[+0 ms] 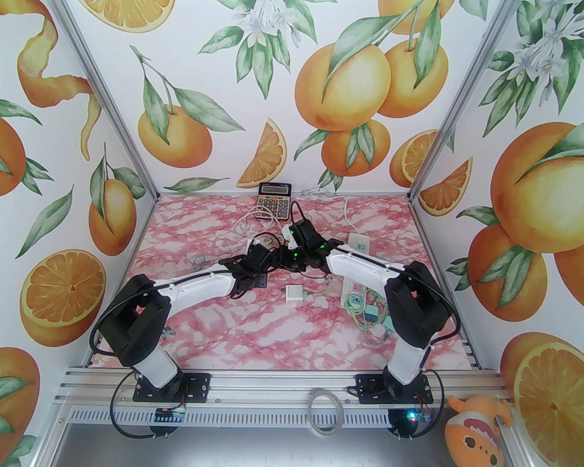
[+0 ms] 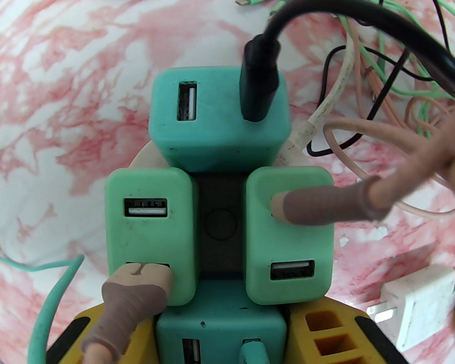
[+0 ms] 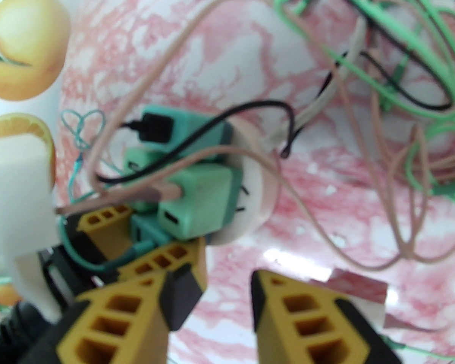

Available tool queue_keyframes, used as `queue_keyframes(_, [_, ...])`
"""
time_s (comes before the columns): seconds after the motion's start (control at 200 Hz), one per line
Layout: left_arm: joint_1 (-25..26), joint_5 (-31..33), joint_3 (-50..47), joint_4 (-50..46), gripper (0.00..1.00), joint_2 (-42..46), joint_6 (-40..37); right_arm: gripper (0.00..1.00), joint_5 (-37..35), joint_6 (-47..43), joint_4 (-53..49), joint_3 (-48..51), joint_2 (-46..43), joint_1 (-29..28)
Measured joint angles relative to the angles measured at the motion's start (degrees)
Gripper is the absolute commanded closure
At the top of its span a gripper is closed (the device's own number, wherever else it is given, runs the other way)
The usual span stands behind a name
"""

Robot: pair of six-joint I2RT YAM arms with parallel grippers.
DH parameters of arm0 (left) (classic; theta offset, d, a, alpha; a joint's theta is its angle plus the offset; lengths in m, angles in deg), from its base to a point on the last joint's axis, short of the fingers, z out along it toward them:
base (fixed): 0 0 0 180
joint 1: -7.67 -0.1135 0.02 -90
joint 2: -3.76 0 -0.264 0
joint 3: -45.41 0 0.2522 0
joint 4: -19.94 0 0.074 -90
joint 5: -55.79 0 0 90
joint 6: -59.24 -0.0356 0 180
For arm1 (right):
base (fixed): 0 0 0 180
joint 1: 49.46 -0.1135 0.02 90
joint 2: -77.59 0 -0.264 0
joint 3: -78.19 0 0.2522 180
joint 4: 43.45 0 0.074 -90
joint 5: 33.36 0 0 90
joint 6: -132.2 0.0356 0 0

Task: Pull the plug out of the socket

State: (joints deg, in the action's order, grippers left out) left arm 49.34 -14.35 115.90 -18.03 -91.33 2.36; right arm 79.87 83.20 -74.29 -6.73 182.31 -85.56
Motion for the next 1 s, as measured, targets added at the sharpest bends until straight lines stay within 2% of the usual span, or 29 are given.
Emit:
queue_keyframes(0.24, [-0.9, -2.6, -2.8, 2.4, 0.59, 2.3, -3.1, 0.59, 2.7, 1.4, 3.3, 0.0, 2.4, -0.7])
queue_keyframes(0.761, [-2.7, -7.2, -4.7, 4.0, 0.49, 4.1, -5.9, 0.57, 5.5, 4.4, 8.4, -0.5, 6.3, -0.7])
queue_keyframes(0.826, [-2.7, -7.8, -4.7, 4.1, 0.51, 4.1, -6.1, 0.57, 5.8, 4.7, 8.6, -0.6, 7.0, -0.7])
queue_keyframes(0.906, [-2.7, -7.9, -4.7, 4.2, 0.62, 4.1, -6.2, 0.57, 6.3, 4.8, 9.0, -0.6, 7.3, -0.6])
queue_keyframes(1.001, [-2.7, -7.9, -4.7, 4.3, 0.64, 4.2, -6.5, 0.57, 7.0, 5.2, 9.6, -0.7, 7.5, -0.6])
